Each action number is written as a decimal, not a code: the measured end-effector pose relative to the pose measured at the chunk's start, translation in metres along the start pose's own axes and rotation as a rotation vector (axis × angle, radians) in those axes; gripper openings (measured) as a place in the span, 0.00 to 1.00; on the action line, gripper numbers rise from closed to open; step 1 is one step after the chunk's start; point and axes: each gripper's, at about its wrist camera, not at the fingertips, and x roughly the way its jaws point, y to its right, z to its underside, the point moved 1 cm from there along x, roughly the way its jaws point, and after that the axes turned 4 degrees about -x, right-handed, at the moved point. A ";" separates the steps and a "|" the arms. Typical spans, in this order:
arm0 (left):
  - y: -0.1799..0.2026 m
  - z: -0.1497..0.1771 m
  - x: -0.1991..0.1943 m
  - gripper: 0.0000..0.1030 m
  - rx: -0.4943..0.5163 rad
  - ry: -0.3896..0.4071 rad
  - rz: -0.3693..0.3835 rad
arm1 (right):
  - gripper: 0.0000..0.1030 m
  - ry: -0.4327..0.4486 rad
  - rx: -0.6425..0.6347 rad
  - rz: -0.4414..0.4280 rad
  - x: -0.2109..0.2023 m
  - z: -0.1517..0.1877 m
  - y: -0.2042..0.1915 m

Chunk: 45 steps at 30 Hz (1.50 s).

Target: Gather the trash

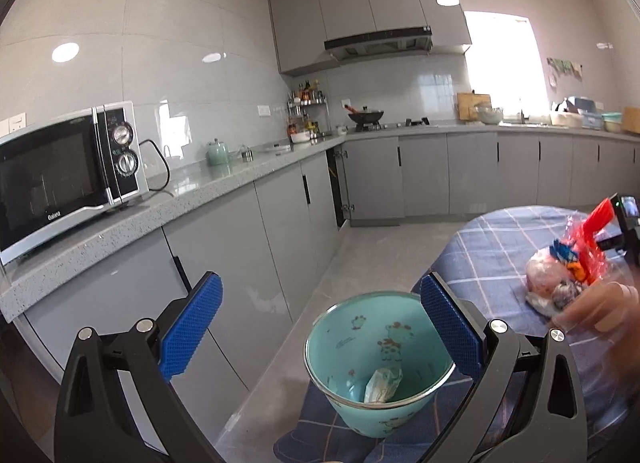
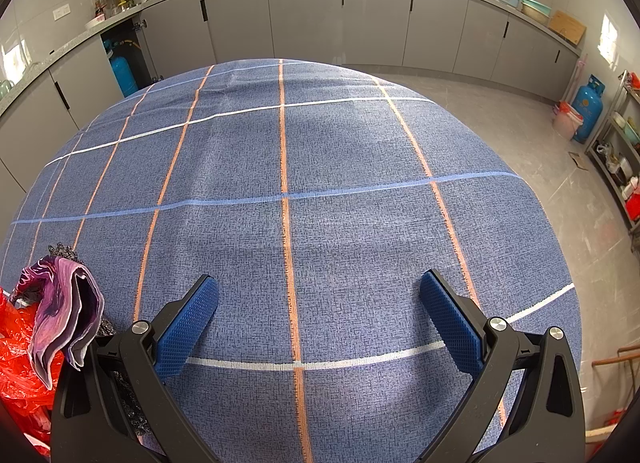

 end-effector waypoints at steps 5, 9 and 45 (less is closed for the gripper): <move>0.019 0.012 0.014 0.95 -0.010 -0.047 0.010 | 0.96 0.000 0.000 0.000 0.000 0.000 0.000; 0.046 0.014 0.020 0.95 -0.005 -0.096 0.052 | 0.96 0.000 0.000 0.000 0.000 0.000 0.000; 0.073 -0.006 -0.126 0.95 0.014 0.054 -0.014 | 0.96 0.571 -0.279 -0.271 -0.369 0.219 -0.130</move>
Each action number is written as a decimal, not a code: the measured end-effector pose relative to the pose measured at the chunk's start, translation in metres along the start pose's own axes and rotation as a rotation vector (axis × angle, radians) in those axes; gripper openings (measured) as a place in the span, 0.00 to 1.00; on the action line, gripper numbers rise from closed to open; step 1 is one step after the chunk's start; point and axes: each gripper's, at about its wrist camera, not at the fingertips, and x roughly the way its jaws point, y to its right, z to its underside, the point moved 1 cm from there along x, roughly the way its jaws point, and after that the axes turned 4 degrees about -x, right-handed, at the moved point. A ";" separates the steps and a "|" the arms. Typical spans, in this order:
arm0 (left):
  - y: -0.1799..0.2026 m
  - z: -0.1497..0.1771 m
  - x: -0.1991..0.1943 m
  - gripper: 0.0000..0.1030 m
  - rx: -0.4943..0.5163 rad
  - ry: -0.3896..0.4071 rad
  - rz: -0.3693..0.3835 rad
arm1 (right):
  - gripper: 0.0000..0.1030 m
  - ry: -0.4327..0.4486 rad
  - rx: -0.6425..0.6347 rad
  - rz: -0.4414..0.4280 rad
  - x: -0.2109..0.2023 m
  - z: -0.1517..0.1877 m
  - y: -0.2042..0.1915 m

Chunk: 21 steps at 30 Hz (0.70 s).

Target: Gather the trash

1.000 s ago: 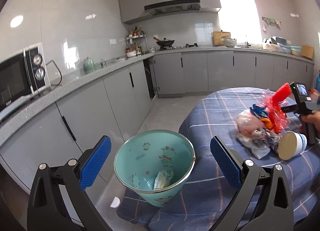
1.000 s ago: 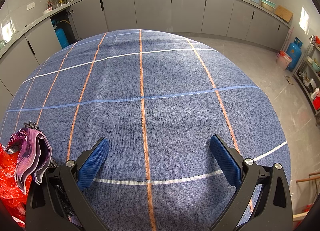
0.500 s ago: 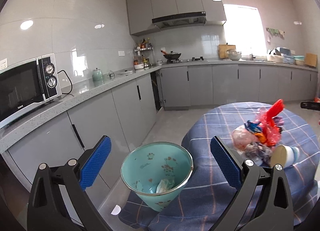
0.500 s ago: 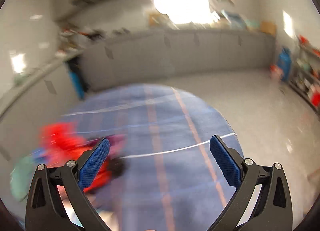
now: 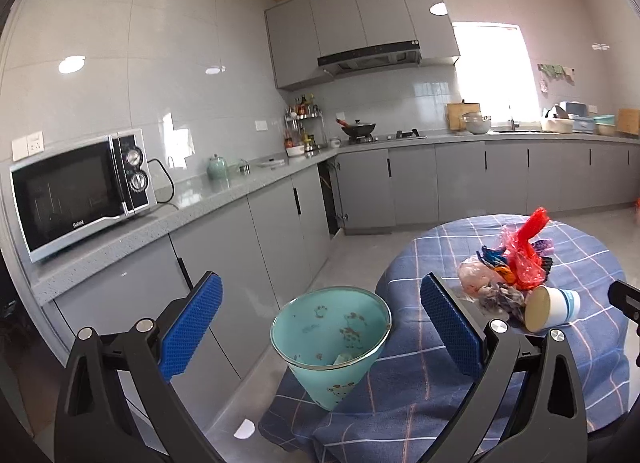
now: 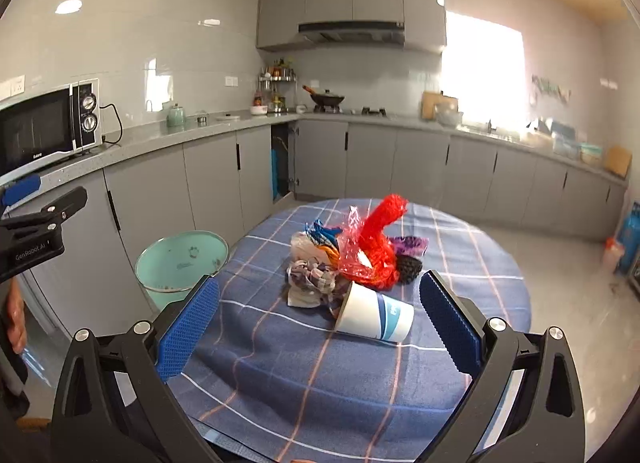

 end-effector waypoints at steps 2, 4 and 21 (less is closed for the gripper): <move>0.003 0.000 -0.007 0.95 0.007 0.014 0.002 | 0.96 0.004 -0.007 -0.007 -0.002 -0.001 -0.002; 0.006 -0.001 -0.011 0.95 0.019 0.022 0.007 | 0.96 0.015 -0.006 -0.001 -0.005 -0.001 0.000; 0.004 0.001 -0.009 0.95 0.033 0.009 -0.032 | 0.96 0.015 0.009 -0.008 -0.008 0.003 -0.003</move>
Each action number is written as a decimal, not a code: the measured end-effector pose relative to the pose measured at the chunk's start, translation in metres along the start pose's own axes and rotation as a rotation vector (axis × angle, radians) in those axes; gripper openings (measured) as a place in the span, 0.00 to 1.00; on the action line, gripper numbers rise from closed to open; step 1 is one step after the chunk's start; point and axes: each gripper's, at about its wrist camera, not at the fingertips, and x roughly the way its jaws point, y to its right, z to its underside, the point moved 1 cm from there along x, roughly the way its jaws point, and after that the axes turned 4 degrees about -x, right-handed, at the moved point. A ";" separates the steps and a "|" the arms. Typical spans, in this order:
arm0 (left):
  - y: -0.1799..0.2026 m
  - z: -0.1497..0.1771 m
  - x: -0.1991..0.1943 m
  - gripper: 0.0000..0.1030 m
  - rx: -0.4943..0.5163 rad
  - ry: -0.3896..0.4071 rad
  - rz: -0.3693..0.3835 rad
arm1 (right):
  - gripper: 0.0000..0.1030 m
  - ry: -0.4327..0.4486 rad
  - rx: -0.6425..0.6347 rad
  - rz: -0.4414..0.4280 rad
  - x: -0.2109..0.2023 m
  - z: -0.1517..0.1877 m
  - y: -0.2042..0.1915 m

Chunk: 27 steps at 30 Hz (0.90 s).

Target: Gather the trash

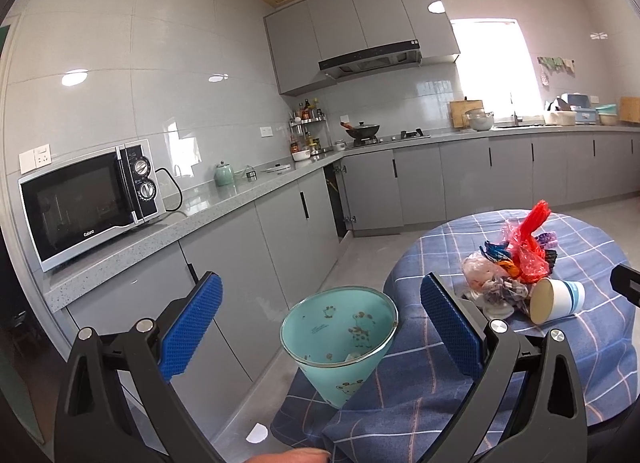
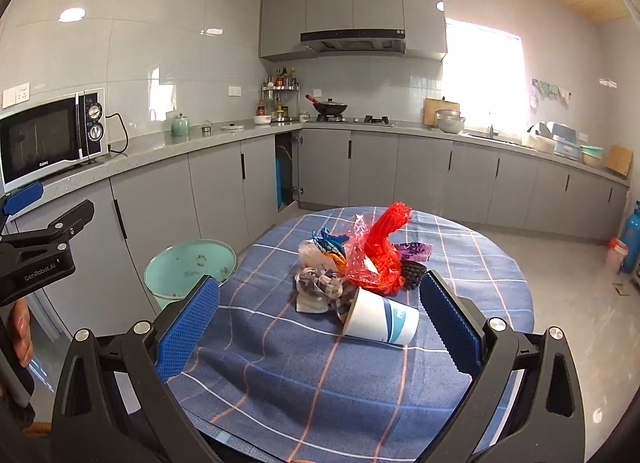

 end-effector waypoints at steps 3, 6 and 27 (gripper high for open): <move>0.001 0.001 0.001 0.95 0.003 -0.006 0.003 | 0.96 0.000 0.004 -0.001 0.000 0.000 0.001; 0.001 0.001 0.002 0.95 0.005 -0.010 0.006 | 0.96 -0.003 0.003 0.001 0.002 0.000 0.000; -0.003 0.004 0.009 0.95 -0.002 -0.027 0.016 | 0.96 -0.029 0.028 0.003 0.011 0.007 0.006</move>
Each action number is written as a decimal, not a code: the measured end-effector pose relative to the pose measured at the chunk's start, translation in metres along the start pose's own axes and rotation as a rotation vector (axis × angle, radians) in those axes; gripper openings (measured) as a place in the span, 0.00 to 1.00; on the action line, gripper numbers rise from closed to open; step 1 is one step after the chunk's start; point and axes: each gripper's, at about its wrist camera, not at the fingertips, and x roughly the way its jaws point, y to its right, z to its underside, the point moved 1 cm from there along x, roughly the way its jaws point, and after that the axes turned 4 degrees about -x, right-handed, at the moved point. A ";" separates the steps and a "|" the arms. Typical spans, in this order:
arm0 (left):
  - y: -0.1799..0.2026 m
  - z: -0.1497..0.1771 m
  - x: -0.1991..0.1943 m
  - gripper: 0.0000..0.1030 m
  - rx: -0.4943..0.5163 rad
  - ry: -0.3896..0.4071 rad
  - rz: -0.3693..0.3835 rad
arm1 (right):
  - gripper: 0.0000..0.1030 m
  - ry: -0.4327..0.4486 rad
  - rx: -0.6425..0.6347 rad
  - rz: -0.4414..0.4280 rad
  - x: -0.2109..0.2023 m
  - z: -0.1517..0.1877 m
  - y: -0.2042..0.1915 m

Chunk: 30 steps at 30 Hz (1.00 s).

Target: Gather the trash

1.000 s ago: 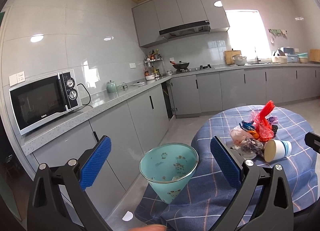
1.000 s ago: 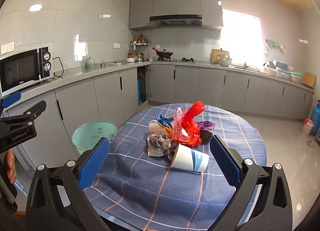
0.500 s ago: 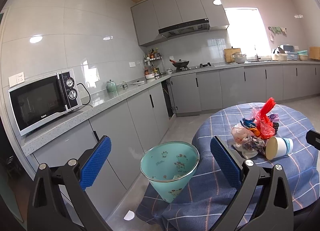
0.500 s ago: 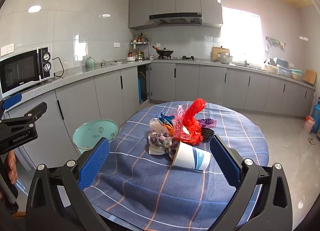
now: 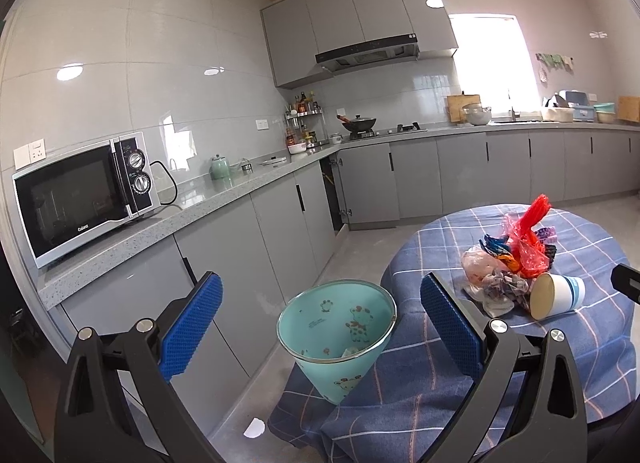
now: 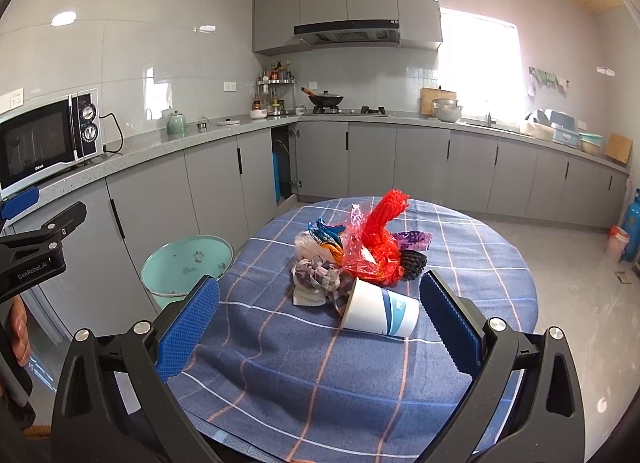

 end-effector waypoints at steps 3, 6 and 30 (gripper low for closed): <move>0.001 0.000 0.001 0.95 0.004 -0.003 -0.001 | 0.96 0.000 0.003 -0.001 0.000 0.000 0.001; 0.001 0.000 0.002 0.95 0.005 -0.003 -0.001 | 0.96 0.001 0.002 0.000 0.000 0.000 0.001; 0.006 0.004 0.009 0.95 0.043 -0.015 -0.020 | 0.96 -0.004 0.008 0.012 0.004 0.003 0.007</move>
